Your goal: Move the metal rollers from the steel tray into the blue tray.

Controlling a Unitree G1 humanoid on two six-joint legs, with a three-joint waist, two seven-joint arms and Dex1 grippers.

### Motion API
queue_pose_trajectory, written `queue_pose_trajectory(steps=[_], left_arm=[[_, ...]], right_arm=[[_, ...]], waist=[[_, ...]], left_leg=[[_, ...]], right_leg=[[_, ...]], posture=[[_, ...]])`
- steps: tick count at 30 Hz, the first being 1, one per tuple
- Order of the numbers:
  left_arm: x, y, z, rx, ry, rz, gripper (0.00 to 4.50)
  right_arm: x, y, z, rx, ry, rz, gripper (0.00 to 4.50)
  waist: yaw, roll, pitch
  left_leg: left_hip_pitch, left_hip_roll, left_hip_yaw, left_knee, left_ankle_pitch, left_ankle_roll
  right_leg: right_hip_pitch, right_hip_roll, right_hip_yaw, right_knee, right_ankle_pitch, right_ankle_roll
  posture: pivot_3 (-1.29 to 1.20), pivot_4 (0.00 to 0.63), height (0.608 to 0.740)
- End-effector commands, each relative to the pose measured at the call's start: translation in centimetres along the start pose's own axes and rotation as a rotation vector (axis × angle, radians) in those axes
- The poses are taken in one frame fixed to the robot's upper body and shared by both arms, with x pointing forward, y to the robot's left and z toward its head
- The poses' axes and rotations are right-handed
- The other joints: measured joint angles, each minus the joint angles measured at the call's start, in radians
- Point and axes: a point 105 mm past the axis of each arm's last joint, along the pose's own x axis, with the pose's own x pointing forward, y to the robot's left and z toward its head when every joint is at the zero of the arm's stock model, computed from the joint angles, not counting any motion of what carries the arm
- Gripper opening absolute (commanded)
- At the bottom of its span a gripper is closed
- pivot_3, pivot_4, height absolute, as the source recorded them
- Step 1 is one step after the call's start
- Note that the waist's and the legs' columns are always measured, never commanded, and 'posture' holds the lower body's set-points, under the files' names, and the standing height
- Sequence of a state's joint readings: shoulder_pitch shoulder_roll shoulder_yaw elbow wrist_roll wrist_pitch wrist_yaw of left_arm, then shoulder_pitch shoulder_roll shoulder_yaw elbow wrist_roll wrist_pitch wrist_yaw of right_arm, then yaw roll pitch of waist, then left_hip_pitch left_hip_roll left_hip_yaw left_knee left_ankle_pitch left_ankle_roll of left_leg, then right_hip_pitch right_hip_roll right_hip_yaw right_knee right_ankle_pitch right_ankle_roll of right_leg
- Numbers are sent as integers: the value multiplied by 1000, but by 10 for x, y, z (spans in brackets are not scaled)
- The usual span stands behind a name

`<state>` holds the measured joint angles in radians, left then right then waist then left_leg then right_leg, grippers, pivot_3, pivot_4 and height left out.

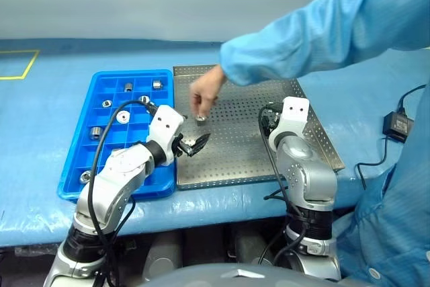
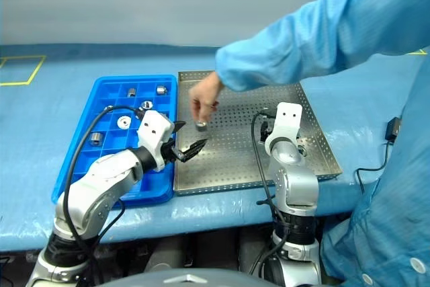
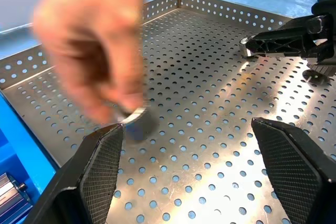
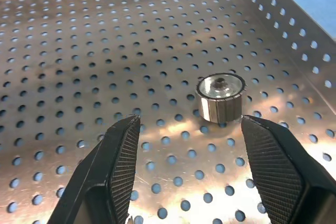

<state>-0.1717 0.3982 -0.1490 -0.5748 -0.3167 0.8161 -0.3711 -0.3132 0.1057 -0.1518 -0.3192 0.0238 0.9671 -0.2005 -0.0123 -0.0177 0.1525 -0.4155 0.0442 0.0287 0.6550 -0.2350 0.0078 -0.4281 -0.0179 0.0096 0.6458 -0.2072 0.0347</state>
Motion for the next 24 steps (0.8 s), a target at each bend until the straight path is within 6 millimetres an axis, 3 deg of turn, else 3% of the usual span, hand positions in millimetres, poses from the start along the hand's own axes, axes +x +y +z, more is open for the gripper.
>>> queue_pose_trajectory(steps=[1,7,13,15,18,24], left_arm=[[-2,-4,7,18,-32,-2,4256],[-6,-2,5,16,-20,16,4256],[-21,16,0,21,5,103,4256],[-28,23,-2,24,16,129,4256],[-35,30,-4,34,34,153,4256],[-43,36,-3,43,39,188,4256]], right_arm=[[3,-1,14,43,-59,-30,3196],[10,14,19,66,-56,36,3196],[-19,76,23,-25,-66,428,3196],[-34,97,15,-110,-46,589,3196],[-49,112,1,-195,-9,736,3196],[-45,122,-22,-279,26,818,3196]], waist=[[0,0,0],[1,0,0],[-1,0,0],[1,0,0],[4,0,0],[8,0,0]], left_leg=[[0,0,0,0,0,0],[0,0,1,0,0,0],[0,0,1,0,0,1],[1,1,1,0,0,1],[1,1,0,0,0,1],[1,-1,2,2,0,2]], right_leg=[[0,0,0,0,0,0],[0,0,1,0,0,0],[-1,0,1,0,1,-1],[-1,1,1,0,1,-1],[0,0,1,0,0,-1],[1,-1,2,-1,-2,-2]], posture=[[38,150,740],[64,150,740],[71,150,740],[73,150,740],[80,150,740],[114,150,740]])
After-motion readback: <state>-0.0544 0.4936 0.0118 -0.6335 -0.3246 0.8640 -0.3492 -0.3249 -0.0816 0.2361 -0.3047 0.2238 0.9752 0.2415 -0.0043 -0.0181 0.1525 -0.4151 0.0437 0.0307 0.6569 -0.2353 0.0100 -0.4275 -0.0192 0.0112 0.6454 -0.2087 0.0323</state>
